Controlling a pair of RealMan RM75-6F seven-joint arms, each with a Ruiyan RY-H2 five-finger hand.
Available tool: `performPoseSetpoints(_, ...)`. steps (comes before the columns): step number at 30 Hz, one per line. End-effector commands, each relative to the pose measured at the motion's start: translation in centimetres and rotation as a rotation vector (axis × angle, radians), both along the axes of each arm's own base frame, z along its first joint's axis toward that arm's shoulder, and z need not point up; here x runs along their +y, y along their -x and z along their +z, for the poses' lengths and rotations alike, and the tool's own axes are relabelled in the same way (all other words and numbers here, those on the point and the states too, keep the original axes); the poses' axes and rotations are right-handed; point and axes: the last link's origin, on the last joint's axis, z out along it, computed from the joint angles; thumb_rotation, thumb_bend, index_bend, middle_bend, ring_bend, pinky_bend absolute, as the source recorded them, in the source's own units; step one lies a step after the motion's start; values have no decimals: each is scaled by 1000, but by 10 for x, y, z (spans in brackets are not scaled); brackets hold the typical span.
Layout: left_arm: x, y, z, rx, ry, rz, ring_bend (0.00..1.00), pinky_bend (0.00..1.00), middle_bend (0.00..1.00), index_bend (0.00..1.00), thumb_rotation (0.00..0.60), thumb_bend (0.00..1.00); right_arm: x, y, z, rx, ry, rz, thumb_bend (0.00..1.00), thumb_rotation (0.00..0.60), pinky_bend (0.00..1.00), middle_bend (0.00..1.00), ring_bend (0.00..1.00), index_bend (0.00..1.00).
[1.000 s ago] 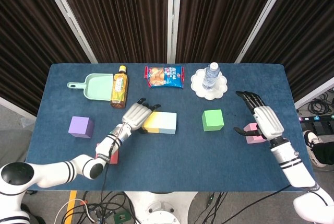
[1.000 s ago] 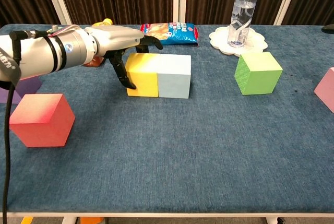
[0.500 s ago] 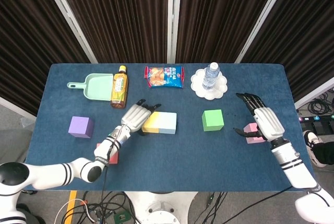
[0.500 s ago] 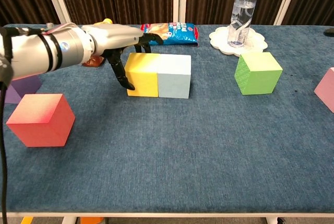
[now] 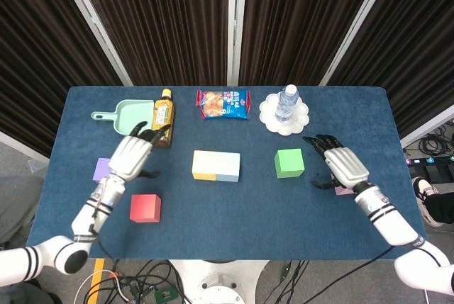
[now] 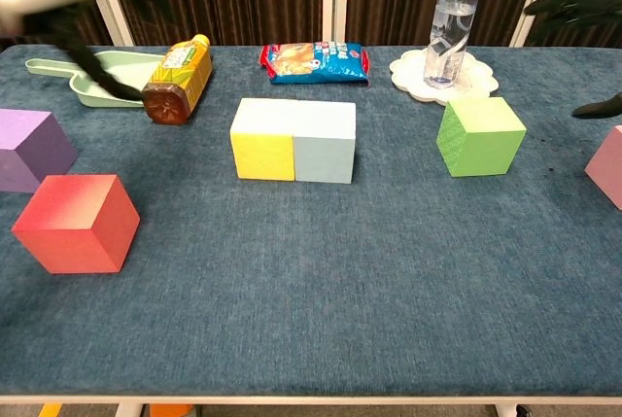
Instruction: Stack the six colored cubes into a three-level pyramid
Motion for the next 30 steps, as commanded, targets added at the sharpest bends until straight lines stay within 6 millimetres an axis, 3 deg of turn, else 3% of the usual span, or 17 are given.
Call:
performPoseSetpoints(1, -17, 28, 21, -5, -33, 35, 248, 103, 212, 65, 600, 47, -9, -9, -14, 16, -17, 4, 110, 600, 0, 114, 0, 0)
performPoseSetpoints(6, -19, 59, 28, 41, -23, 81, 248, 102, 216, 109, 600, 48, -12, -19, -17, -22, -4, 15, 102, 600, 0, 108, 0, 0)
performPoseSetpoints(14, -11, 106, 28, 127, 36, 195, 218, 97, 200, 112, 600, 49, -2, -32, 15, -62, 90, 70, 101, 600, 0, 109, 0, 0)
performPoseSetpoints(19, -15, 119, 27, 137, 77, 239, 196, 97, 185, 112, 600, 49, 3, -30, 25, -61, 109, 64, 101, 600, 0, 110, 0, 0)
performPoseSetpoints(30, -13, 132, 18, 186, 97, 273, 196, 97, 168, 117, 600, 50, 5, -24, 27, -65, 110, 43, 101, 600, 0, 109, 0, 0)
